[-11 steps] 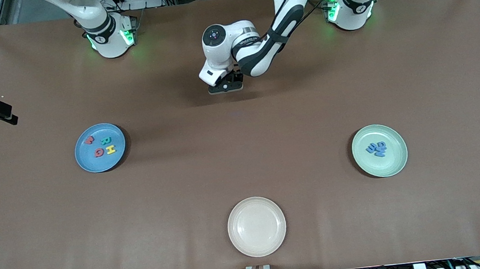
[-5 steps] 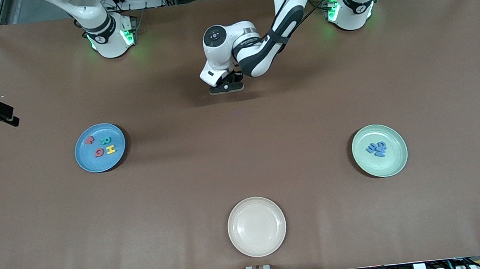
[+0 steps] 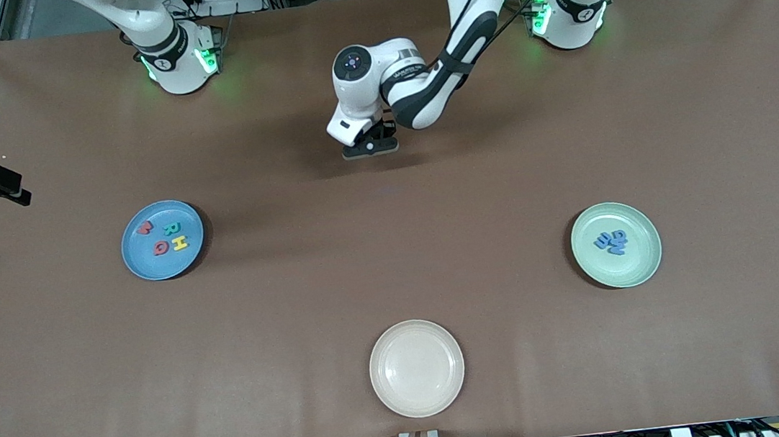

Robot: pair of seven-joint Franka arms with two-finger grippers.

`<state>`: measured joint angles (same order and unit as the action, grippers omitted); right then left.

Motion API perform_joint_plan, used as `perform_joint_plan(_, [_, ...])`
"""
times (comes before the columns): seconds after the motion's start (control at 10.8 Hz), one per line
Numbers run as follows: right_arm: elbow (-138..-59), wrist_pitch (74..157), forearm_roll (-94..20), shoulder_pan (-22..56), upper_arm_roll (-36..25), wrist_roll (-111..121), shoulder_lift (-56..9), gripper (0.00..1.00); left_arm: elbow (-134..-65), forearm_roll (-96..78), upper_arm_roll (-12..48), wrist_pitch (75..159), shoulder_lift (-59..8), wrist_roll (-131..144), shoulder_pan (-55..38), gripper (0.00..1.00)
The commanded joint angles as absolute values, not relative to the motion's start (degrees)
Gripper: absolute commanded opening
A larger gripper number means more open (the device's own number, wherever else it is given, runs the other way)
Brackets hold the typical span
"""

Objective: Sort uppercase to blue plate, lowercase to green plate
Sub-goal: 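Carry the yellow u with the left gripper to the green plate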

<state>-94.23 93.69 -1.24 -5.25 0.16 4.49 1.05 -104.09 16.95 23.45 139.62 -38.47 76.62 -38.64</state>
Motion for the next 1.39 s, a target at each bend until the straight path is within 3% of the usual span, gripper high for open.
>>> perform_joint_plan(0.0, [-95.01,93.52,-1.49,-6.24,0.97,3.96,2.2,1.0,-104.77,17.32,24.25,134.15,-29.74,73.42,-30.54,0.0])
perform_joint_plan(0.46, [-94.92,93.6,-1.49,-6.24,0.97,4.04,2.11,1.0,-101.34,11.07,25.58,122.63,-22.6,44.45,-10.67,0.0])
perform_joint_plan(0.84, [-95.01,93.87,-1.49,-6.33,0.97,4.04,2.2,1.0,-101.34,10.55,23.91,120.67,-22.76,16.24,4.63,0.0])
perform_joint_plan(1.3, [-95.19,94.22,-1.49,-6.33,0.88,4.22,2.11,1.0,-101.61,11.6,17.41,121.46,-28.38,8.0,7.38,0.0])
